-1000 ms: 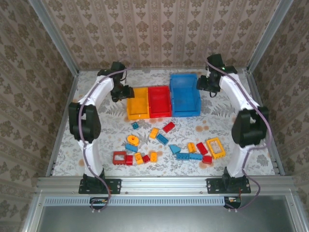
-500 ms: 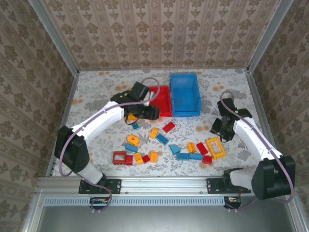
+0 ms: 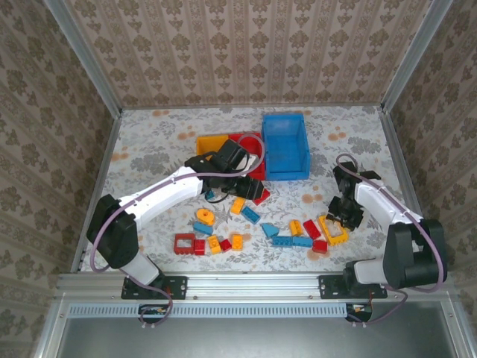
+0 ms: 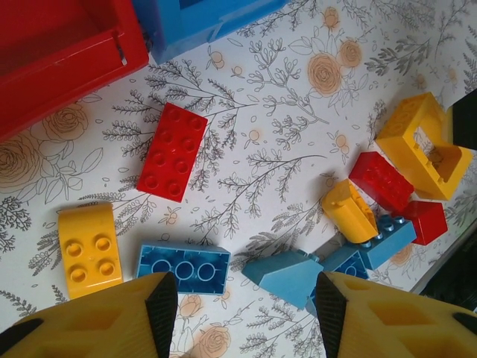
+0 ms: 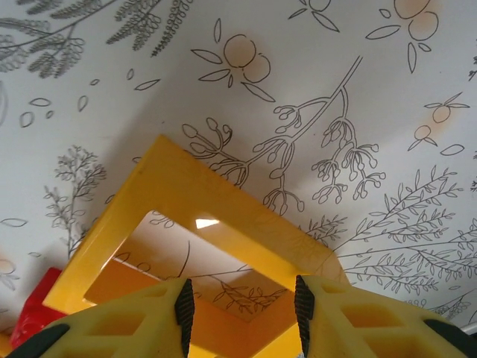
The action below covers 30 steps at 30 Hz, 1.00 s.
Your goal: Sort the legos into containers by color
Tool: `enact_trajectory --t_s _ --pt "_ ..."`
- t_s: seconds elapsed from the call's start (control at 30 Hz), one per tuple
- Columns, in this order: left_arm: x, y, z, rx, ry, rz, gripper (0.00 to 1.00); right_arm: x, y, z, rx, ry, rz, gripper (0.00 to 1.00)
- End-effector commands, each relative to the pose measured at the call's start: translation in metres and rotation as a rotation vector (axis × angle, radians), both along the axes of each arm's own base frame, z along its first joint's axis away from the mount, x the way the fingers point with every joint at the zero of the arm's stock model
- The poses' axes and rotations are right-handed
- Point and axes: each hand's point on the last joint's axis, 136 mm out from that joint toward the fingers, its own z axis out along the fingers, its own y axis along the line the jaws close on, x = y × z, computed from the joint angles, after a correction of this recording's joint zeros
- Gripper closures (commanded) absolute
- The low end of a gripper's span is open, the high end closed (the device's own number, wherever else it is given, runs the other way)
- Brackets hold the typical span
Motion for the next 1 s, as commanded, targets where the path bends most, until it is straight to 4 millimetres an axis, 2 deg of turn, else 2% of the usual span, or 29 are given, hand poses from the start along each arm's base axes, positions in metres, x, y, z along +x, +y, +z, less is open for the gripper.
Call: enact_trajectory --t_s 0.0,0.17,0.37,0.63,0.83,0.9,0.97 --pt "-0.002 -0.004 0.0 -0.013 0.011 -0.002 0.45 -0.002 -0.007 -0.005 -0.02 0.025 0.021 0.57" --pt "-0.006 -0.014 0.009 -0.063 -0.006 -0.036 0.45 0.004 -0.013 -0.013 -0.023 0.06 0.011 0.57" --pt "-0.026 -0.049 0.034 -0.236 -0.008 -0.194 0.42 0.013 -0.026 -0.017 -0.008 0.058 -0.004 0.57" --pt "-0.031 -0.063 0.028 -0.225 0.003 -0.219 0.42 0.023 -0.024 -0.008 0.04 0.021 -0.008 0.56" --pt "-0.031 -0.065 0.025 -0.22 0.006 -0.214 0.43 0.026 -0.022 -0.003 0.054 0.011 0.017 0.48" --pt "-0.031 -0.064 0.024 -0.216 0.007 -0.213 0.43 0.024 -0.023 -0.005 0.056 0.021 0.025 0.49" --pt "-0.031 -0.065 0.024 -0.216 0.008 -0.211 0.43 0.025 -0.024 -0.008 0.061 0.022 0.026 0.54"
